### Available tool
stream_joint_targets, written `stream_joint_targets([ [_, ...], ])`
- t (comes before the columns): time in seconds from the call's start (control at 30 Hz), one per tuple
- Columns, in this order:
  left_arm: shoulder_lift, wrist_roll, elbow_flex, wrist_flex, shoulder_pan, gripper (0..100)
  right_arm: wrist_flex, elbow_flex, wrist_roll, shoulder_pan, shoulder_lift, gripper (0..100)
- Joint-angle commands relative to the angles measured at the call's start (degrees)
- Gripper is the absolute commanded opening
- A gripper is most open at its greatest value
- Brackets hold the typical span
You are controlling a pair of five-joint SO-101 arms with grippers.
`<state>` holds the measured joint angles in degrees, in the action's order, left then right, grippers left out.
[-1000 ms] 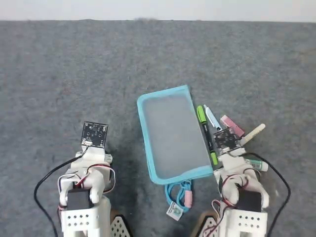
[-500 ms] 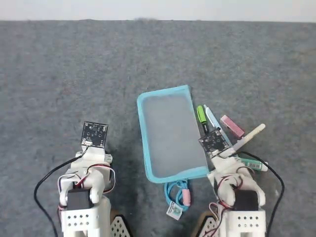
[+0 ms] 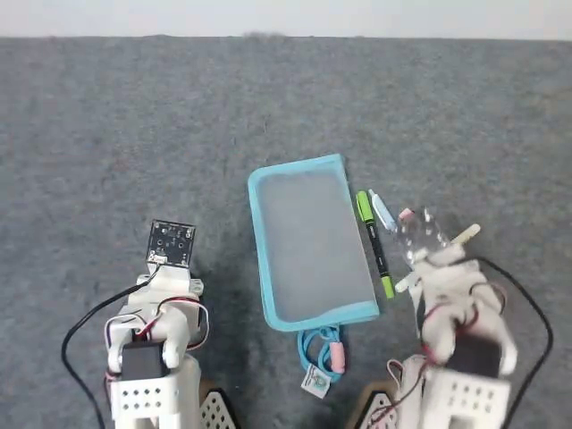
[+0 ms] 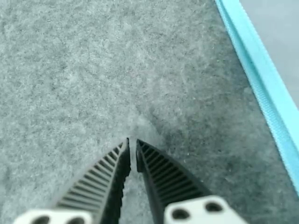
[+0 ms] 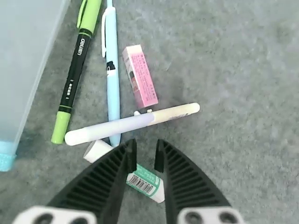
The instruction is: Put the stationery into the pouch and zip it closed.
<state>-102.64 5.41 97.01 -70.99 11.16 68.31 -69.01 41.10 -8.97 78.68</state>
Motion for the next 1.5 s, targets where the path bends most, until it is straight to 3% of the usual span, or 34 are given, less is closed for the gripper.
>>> stream_joint_targets([
  [0.0, 0.3, 0.7, -0.3, -0.3, 0.4, 2, -2.7, 12.7, 0.3, 0.8, -22.6, 9.1],
  [0.2, 0.3, 0.7, -0.3, -0.3, 0.4, 2, 1.8, 29.8, 11.0, 2.9, -50.4, 9.1],
  [0.3, 0.3, 0.7, -0.3, -0.3, 0.4, 2, 4.4, 34.5, 19.8, 2.9, -58.4, 9.3],
  [0.53, 0.3, 0.7, -0.3, -0.3, 0.4, 2, 7.2, 35.4, 38.8, 2.6, -63.2, 24.3],
  [0.7, 0.3, 0.7, -0.3, -0.3, 0.4, 2, 2.5, 31.3, 47.0, 3.6, -63.5, 25.4],
  [0.93, 0.3, 0.7, -0.3, -0.3, 0.4, 2, -2.9, 24.7, 47.5, 5.1, -62.6, 25.2],
  [1.03, 0.3, 0.7, -0.3, -0.3, 0.4, 2, 0.3, 24.4, 43.7, 2.1, -60.3, 25.2],
  [1.27, 0.3, 0.7, -0.3, -0.3, 0.4, 2, 2.7, 20.7, 43.7, -6.3, -50.3, 25.2],
  [1.47, 0.3, 0.7, -0.3, -0.3, 0.4, 2, -4.0, 10.1, 43.3, -6.8, -49.4, 25.2],
])
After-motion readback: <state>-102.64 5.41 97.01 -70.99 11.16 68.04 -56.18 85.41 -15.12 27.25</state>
